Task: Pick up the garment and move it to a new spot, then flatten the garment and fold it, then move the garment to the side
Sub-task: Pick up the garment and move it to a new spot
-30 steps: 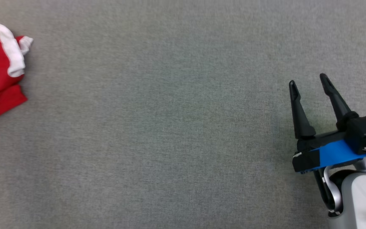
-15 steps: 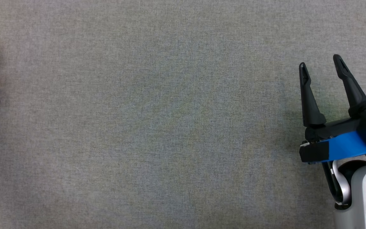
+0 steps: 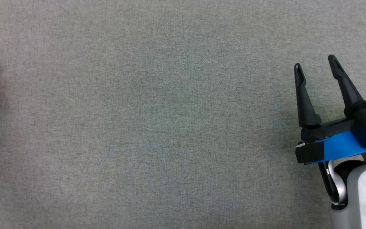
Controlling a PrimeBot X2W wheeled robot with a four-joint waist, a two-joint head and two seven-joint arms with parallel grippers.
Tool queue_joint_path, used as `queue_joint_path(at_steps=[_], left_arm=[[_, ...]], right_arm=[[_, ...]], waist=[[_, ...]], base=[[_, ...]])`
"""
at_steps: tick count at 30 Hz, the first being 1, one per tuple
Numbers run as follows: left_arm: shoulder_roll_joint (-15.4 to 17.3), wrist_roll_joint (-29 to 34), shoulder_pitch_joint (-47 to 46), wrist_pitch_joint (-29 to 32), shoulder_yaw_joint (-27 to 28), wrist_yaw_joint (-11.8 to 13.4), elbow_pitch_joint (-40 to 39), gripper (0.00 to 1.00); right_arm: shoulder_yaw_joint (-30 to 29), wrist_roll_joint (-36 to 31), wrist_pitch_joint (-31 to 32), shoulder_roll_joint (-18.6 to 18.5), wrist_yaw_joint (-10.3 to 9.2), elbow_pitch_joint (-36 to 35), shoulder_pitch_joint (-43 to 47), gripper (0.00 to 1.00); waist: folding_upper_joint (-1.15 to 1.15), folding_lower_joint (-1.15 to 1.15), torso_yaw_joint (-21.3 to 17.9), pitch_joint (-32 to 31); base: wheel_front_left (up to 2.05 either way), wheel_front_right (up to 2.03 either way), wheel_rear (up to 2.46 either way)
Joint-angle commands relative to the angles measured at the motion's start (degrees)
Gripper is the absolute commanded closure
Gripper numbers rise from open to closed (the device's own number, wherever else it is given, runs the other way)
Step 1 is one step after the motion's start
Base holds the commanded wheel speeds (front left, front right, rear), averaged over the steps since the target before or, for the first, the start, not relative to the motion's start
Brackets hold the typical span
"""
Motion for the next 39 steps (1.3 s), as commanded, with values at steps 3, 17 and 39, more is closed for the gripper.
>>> queue_joint_path(at_steps=[3, 17, 39], left_arm=[[-0.2, -1.5, 3.0, 0.6, -2.5, -0.1, 2.1, 1.00], [6.5, 1.6, -2.0, -18.5, -7.9, 0.0, -2.7, 1.00], [4.7, 9.8, -11.3, -23.4, -15.9, 3.6, -34.7, 1.00]], right_arm=[[0.7, 0.6, -0.5, -0.1, 0.01, 1.1, -1.2, 0.00], [1.9, 4.4, -4.3, -0.1, 0.01, 8.5, 0.0, 0.00], [6.2, 15.0, -13.4, -0.1, 0.01, 21.2, 1.3, 0.00]], waist=[[0.00, 0.01, -0.9, -1.2], [0.00, 0.01, -2.7, -9.6], [0.00, 0.01, -17.1, -17.6]], base=[[0.00, 0.00, 0.00], [0.00, 0.00, 0.00], [0.00, 0.00, 0.00]])
